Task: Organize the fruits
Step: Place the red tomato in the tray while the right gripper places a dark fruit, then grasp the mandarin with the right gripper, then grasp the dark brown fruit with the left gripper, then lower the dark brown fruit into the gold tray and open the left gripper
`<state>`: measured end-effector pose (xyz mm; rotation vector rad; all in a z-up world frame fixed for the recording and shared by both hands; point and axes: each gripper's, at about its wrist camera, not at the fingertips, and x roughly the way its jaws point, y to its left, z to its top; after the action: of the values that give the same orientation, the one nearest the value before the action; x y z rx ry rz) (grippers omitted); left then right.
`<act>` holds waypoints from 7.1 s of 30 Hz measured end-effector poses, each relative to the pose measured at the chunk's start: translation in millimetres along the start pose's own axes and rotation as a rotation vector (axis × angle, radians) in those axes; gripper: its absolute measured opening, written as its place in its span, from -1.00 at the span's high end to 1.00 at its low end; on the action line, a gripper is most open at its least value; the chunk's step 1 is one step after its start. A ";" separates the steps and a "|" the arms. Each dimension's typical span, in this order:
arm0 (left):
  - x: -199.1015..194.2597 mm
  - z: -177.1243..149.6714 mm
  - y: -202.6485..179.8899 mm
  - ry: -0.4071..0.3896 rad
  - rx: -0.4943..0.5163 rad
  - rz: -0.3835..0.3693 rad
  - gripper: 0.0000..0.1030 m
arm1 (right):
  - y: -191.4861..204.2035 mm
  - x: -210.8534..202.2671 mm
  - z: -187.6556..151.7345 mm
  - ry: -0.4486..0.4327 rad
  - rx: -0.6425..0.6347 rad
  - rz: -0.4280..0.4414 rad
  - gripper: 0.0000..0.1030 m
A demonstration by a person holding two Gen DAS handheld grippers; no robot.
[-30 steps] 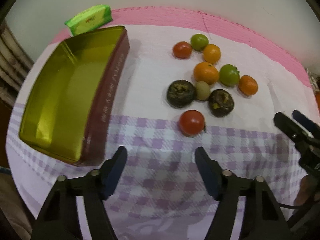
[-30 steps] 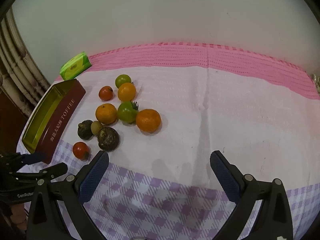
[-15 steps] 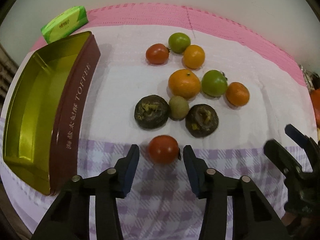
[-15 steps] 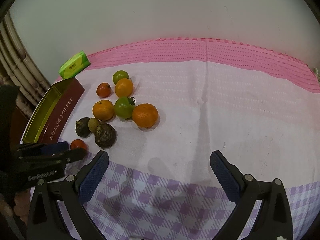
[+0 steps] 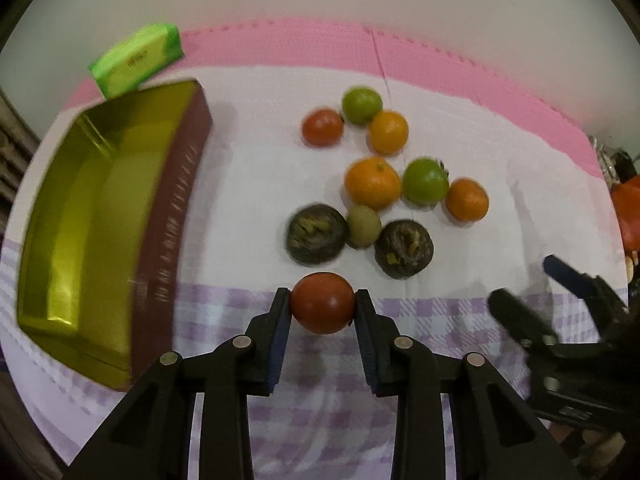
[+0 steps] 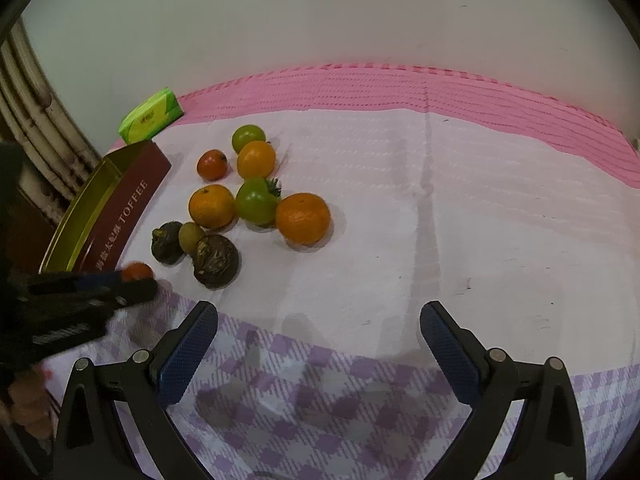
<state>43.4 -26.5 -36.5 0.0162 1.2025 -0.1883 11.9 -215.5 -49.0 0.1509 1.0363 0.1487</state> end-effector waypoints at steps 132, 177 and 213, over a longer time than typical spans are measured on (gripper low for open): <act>-62.7 -11.4 137.3 -0.173 -0.157 0.169 -0.32 | 23.4 44.8 32.3 -0.005 -0.148 -0.104 0.06; 51.2 36.7 -4.4 -0.021 0.145 -0.008 0.21 | -30.1 45.7 38.8 -0.116 -0.047 -0.218 0.32; -3.1 4.4 149.1 -0.009 -0.143 0.129 0.22 | -30.4 44.8 39.1 -0.116 -0.046 -0.225 0.32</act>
<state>69.3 120.2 -45.0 -0.0321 1.1994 0.0107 69.6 -238.7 -73.1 0.0003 0.9267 -0.0397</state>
